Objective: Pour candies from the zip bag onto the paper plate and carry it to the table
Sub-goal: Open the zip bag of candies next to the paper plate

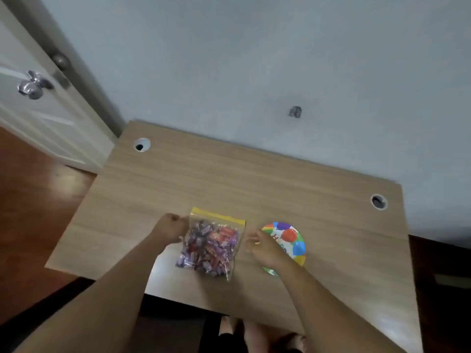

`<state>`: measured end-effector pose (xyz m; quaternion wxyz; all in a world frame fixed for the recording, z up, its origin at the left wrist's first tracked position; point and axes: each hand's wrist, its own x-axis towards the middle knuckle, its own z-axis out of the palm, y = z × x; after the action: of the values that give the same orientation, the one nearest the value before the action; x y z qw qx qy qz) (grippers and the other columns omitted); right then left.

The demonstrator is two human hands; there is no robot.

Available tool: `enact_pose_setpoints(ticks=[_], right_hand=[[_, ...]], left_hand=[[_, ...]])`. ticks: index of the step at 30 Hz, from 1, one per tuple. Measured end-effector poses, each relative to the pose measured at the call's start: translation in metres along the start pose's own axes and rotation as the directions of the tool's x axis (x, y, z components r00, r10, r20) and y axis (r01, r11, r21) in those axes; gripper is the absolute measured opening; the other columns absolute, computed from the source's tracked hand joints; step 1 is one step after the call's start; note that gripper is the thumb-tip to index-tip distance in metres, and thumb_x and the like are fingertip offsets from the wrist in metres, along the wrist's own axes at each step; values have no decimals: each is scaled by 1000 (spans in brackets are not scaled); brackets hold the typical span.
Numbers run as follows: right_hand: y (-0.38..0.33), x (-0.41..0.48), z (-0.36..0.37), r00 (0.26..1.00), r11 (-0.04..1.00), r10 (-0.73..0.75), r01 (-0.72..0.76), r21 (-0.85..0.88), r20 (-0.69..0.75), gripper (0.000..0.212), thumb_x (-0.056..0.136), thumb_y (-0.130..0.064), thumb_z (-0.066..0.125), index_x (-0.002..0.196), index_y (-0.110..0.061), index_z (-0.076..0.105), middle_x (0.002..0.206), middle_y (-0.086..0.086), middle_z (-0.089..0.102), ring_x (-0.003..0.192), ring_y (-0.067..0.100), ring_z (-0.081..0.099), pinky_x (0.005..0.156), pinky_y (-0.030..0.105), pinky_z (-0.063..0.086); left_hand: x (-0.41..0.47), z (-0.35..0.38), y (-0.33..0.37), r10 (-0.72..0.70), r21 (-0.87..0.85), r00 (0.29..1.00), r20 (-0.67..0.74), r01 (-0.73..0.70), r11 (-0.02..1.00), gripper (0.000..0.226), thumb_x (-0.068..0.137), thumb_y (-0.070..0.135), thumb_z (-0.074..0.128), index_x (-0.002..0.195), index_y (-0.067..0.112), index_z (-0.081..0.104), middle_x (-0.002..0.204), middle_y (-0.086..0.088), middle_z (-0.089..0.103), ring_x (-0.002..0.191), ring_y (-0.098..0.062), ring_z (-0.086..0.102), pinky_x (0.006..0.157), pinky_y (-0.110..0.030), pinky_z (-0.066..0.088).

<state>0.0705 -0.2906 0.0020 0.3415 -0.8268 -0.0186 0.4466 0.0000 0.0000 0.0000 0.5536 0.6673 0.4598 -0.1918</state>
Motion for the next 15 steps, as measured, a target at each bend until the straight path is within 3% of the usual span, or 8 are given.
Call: enact_pose_setpoints(ticks=[2,5,9,13,15], right_hand=[[1,5,13,999,999,20,-18,-28,41,44,101,-45,54,141,-26,60,140,-6,66,132,19,64,113,38,50],[10,9,28,995,998,48,-44,-43,87,63,92,-64,50,147,-34,54,151,-8,62,143,19,57,119,43,44],[3,4,23,992,997,71,-68,-30,106,69,93,-62,54,153,-29,50,156,-4,58,147,20,53,119,40,44],[-10,-2,5,1000,994,-6,4,-108,-21,44,107,-34,57,148,-17,54,138,4,63,133,27,61,91,27,45],[-20,-9,-10,989,979,-109,89,-182,-103,47,108,-29,59,153,-18,52,147,6,55,138,25,56,99,22,39]], left_hand=[[6,10,-11,-64,-87,997,52,69,994,27,102,31,69,96,5,72,91,-16,68,79,-29,67,70,-36,56],[13,26,-29,-136,-240,987,83,153,959,38,100,36,74,115,1,75,92,-14,73,73,-26,72,55,-28,59],[19,36,-36,-128,-285,990,51,137,949,54,97,42,78,130,1,67,105,-18,79,76,-23,70,57,-26,60],[0,41,-22,22,-262,994,105,6,965,20,103,33,72,107,14,73,101,-21,81,79,-20,72,59,-27,54],[-13,45,-14,132,-257,980,152,-90,962,16,107,20,66,96,9,68,89,-17,79,70,-10,75,51,-20,52]])
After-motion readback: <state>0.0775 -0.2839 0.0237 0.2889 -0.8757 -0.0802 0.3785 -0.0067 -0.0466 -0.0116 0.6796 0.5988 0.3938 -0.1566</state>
